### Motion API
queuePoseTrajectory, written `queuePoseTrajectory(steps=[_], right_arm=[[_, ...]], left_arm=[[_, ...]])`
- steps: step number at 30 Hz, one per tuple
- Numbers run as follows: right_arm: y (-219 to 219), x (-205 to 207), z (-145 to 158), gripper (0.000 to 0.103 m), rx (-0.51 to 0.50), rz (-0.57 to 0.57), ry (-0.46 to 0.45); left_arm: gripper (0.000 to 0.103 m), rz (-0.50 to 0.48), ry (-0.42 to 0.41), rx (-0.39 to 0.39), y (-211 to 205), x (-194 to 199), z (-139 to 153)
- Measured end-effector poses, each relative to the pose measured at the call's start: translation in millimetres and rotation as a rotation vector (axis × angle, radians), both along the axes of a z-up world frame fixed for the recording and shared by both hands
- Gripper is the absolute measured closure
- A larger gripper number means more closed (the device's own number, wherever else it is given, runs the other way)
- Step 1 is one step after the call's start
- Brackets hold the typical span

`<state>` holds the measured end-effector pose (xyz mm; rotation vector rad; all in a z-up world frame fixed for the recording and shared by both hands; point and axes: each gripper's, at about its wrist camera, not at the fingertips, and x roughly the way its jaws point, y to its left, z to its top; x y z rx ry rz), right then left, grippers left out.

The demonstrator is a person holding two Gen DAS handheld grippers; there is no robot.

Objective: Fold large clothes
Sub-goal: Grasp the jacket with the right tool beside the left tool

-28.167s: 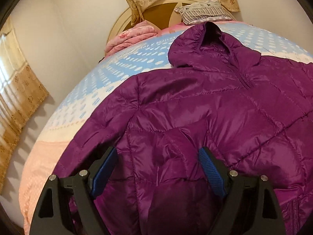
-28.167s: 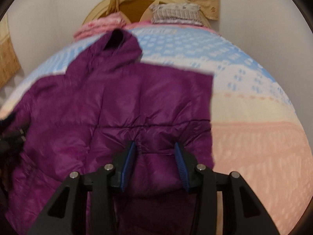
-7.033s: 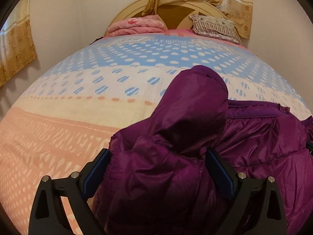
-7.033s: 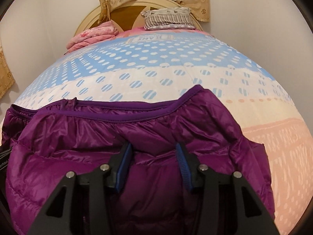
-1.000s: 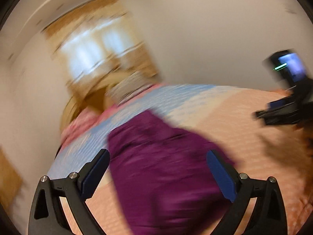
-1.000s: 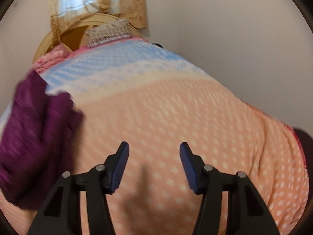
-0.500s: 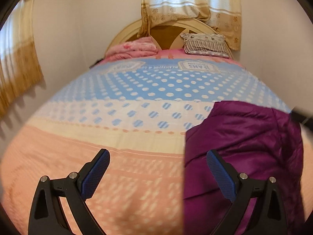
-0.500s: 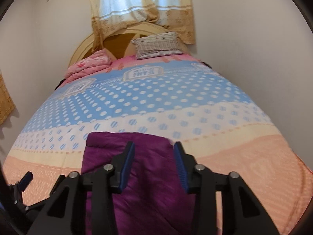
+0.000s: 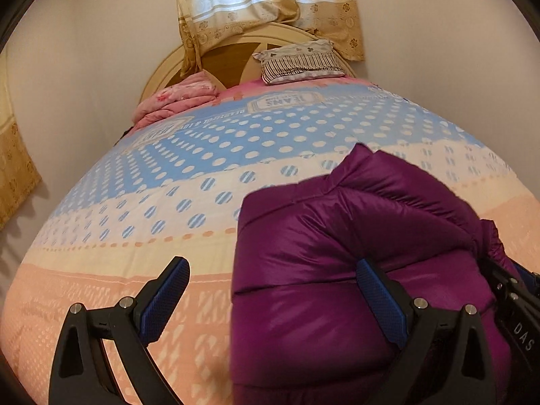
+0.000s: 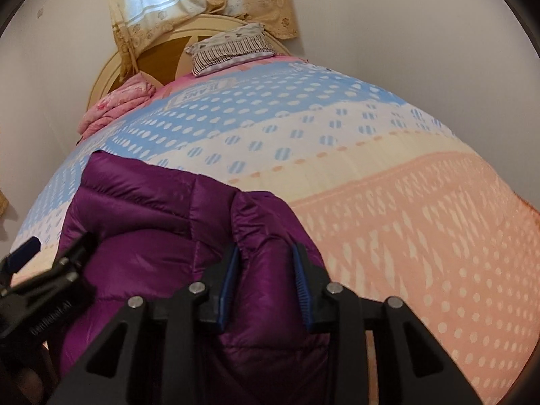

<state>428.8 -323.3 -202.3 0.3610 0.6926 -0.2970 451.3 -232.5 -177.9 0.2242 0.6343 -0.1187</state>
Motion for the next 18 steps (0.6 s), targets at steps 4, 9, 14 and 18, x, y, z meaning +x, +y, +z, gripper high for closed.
queuePoseTrajectory(steps=[4, 9, 14, 18], right_arm=[[0, 2, -6, 0.064, 0.006, 0.006, -0.006], [-2, 6, -12, 0.064, 0.015, 0.008, 0.007], [1, 10, -17, 0.063, -0.004, 0.012, 0.029], [4, 15, -19, 0.063, -0.027, 0.018, 0.054]], left_arm=[[0.001, 0.000, 0.018, -0.043, 3, 5, -10], [0.001, -0.016, 0.098, -0.110, 8, 20, -23], [0.001, -0.030, 0.130, -0.151, 13, 22, -30], [0.001, -0.035, 0.155, -0.177, 16, 24, -35]])
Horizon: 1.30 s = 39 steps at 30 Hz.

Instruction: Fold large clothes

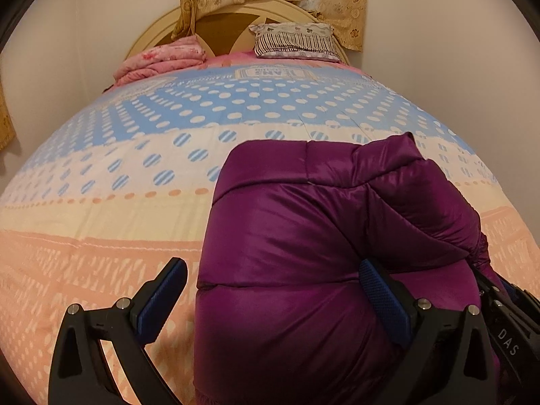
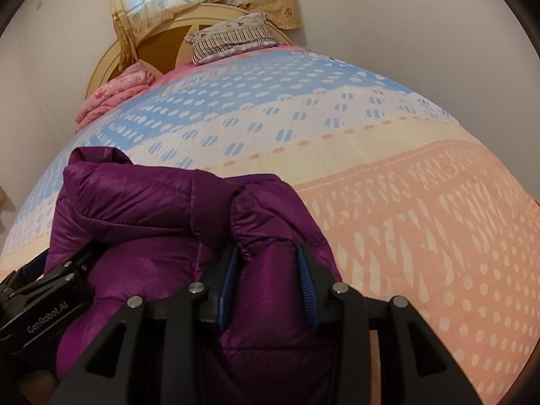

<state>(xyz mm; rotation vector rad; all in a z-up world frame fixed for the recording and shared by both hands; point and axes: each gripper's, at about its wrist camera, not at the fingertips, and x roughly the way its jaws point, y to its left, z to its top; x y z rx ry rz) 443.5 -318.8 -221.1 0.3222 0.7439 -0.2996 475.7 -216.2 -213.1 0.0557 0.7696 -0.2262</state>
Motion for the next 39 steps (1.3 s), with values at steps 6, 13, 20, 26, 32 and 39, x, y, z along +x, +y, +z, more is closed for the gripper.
queuePoseTrajectory(steps=[6, 13, 20, 26, 32, 39], right_arm=[[2, 2, -3, 0.063, -0.015, -0.003, 0.016], [4, 5, -3, 0.063, -0.021, -0.004, 0.025], [5, 8, -5, 0.062, -0.027, -0.001, 0.043], [5, 11, -7, 0.062, -0.039, 0.004, 0.055], [6, 13, -9, 0.062, -0.044, 0.006, 0.067], [7, 16, -10, 0.061, -0.048, 0.007, 0.077]], left_arm=[[0.001, -0.009, 0.021, -0.007, 0, 2, -4], [0.001, -0.015, 0.036, -0.015, 1, 4, -5], [0.001, -0.020, 0.055, -0.018, 1, 8, -7], [0.001, -0.019, 0.065, -0.016, 1, 11, -9], [0.001, -0.020, 0.081, -0.019, 2, 15, -13], [0.001, -0.022, 0.096, -0.022, 3, 17, -17]])
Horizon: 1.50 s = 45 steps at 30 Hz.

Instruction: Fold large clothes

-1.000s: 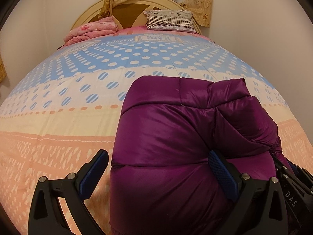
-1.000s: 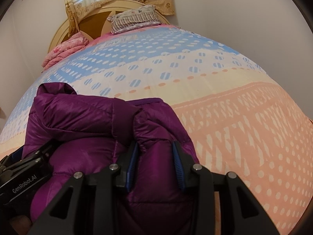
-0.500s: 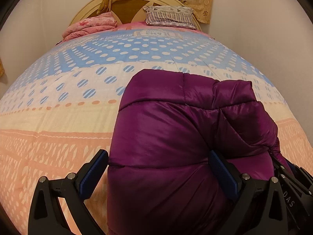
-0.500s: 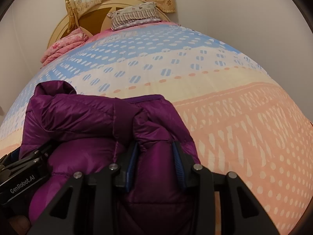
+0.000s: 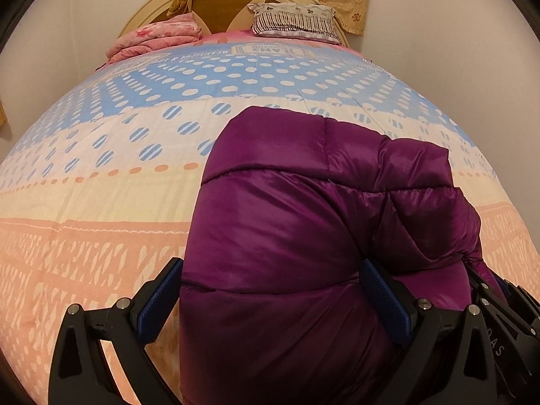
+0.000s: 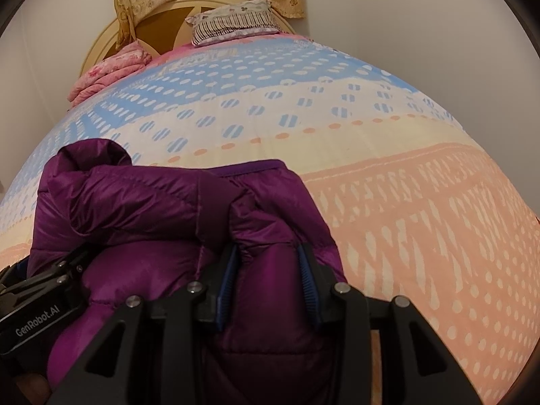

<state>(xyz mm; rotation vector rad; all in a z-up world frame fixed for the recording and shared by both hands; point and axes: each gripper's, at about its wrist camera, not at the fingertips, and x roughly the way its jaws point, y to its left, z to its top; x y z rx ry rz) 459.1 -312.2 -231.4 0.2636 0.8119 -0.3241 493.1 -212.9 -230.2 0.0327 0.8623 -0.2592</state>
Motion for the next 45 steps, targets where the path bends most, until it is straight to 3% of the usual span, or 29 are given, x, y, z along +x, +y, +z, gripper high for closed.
queuePoseTrajectory(steps=[34, 37, 39, 42, 45], right_arm=[[-6, 1, -2, 0.061, 0.036, 0.010, -0.001], [-15, -12, 8, 0.052, 0.097, 0.038, -0.015], [-21, -35, 19, 0.031, 0.143, 0.036, -0.087], [-22, -62, 26, 0.030, 0.116, 0.041, -0.127], [-26, -72, 13, 0.030, 0.161, 0.038, -0.109]], left_arm=[[0.001, -0.028, 0.017, 0.003, 3, -1, 2], [0.001, -0.096, 0.013, -0.008, 17, -19, 18], [0.001, -0.131, -0.021, -0.037, 33, -38, 34], [0.001, -0.169, -0.079, -0.084, 60, -69, 49], [0.001, -0.164, -0.080, -0.066, 73, -80, 39]])
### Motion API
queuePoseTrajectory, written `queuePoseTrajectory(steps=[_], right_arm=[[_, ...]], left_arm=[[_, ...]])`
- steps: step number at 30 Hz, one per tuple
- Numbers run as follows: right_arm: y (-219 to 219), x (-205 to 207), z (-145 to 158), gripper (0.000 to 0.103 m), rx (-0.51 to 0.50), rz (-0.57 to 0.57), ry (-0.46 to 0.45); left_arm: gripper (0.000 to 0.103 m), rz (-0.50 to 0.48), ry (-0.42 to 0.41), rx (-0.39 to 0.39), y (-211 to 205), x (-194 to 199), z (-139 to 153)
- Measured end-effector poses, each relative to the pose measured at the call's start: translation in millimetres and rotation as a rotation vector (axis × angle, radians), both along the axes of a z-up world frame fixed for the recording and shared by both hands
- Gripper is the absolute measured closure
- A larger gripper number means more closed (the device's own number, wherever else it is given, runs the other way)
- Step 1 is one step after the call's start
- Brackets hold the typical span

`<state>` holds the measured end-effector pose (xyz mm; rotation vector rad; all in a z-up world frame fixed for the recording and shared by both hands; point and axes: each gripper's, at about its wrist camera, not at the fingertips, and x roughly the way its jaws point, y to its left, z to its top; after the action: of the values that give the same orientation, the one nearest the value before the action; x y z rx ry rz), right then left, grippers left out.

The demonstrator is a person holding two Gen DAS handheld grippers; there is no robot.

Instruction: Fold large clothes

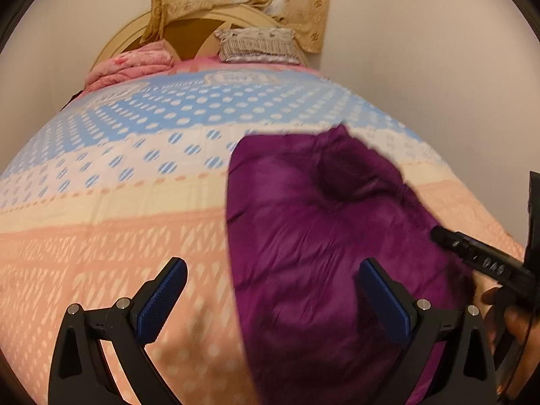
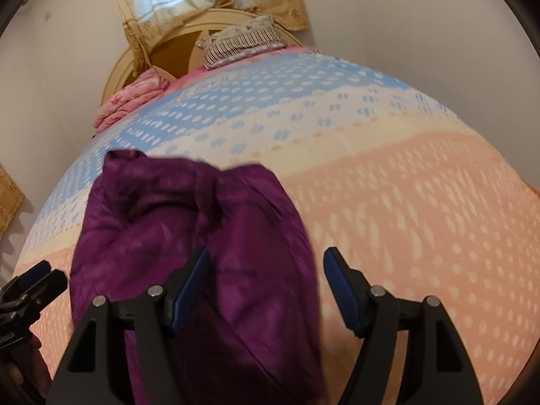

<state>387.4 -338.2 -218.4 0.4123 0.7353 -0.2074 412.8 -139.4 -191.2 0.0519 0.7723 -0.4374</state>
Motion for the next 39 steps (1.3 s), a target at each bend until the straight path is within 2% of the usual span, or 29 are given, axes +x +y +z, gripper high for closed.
queuePoseTrajectory(steps=[3, 5, 9, 13, 17, 21, 23, 27, 32, 39], right_arm=[[4, 3, -9, 0.030, 0.000, 0.017, 0.011], [6, 4, -12, 0.030, 0.003, 0.021, 0.014], [-1, 6, -24, 0.031, 0.084, 0.045, 0.009], [-1, 5, -26, 0.031, 0.101, 0.059, -0.003], [4, 5, -27, 0.046, 0.116, 0.108, -0.013], [3, 6, -29, 0.050, 0.146, 0.126, -0.016], [2, 6, -29, 0.053, 0.161, 0.139, -0.020], [9, 3, -28, 0.069, 0.139, 0.165, -0.043], [10, 1, -28, 0.071, 0.139, 0.164, -0.051], [11, -3, -24, 0.077, 0.127, 0.166, -0.079]], left_arm=[[0.001, 0.004, 0.047, -0.013, -3, 3, -19], [0.001, 0.015, 0.051, -0.044, -2, 3, -24], [0.001, 0.011, 0.049, -0.062, -6, 3, -33], [0.001, -0.002, 0.042, -0.080, -12, 2, -36], [0.001, -0.017, 0.042, -0.100, -18, -1, -40], [0.002, -0.047, 0.043, -0.096, -27, -2, -40], [0.008, -0.074, 0.048, -0.108, -30, -3, -40], [0.016, -0.088, 0.038, -0.109, -34, -6, -38], [0.029, -0.095, 0.018, -0.103, -37, -14, -35], [0.054, -0.103, -0.042, -0.055, -42, -23, -24]])
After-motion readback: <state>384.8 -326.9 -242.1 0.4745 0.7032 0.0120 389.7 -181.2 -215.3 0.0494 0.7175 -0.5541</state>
